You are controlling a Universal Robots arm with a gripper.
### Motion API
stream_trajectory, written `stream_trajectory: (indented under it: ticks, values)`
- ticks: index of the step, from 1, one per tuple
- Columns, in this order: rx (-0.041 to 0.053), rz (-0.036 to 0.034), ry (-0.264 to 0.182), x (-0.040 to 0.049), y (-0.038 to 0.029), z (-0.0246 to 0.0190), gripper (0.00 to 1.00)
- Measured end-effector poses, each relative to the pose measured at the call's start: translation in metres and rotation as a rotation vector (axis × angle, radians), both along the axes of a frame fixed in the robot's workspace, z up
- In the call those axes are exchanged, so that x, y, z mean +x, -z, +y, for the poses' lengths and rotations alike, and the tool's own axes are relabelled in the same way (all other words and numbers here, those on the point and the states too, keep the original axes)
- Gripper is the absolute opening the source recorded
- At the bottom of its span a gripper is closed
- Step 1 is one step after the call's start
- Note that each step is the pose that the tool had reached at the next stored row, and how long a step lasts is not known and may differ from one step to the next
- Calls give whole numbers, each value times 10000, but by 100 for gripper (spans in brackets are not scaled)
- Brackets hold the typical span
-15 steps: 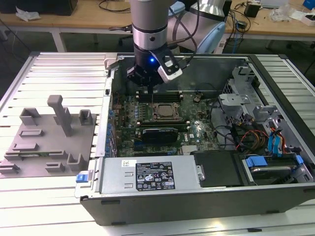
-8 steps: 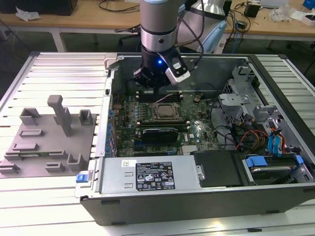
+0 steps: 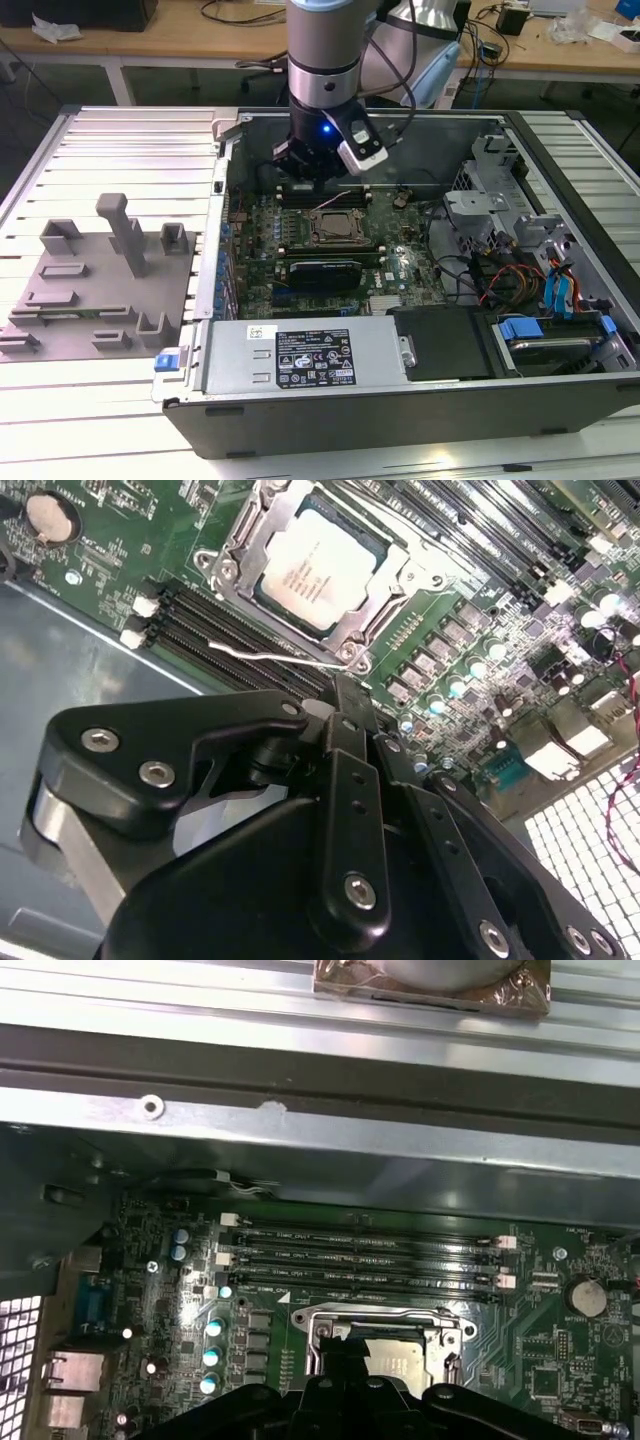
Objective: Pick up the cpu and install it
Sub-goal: 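Install the first cpu locking lever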
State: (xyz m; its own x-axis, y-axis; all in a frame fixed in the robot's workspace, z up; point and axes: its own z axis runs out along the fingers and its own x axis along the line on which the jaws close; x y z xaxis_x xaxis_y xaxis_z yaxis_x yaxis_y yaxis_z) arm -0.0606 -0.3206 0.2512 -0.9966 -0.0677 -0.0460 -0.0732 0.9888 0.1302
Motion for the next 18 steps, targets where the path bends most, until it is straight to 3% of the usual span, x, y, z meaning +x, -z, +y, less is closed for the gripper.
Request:
stream_trajectory:
  ticks: [3, 10, 15, 18]
  values:
    - [-1, 1, 161, 8, 44, -5, 11]
    - [-3, 2, 215, 202, 96, 1, 11]
    - [-1, 1, 214, 252, 131, 74, 11]
    - [0, 0, 215, 271, 147, 93, 11]
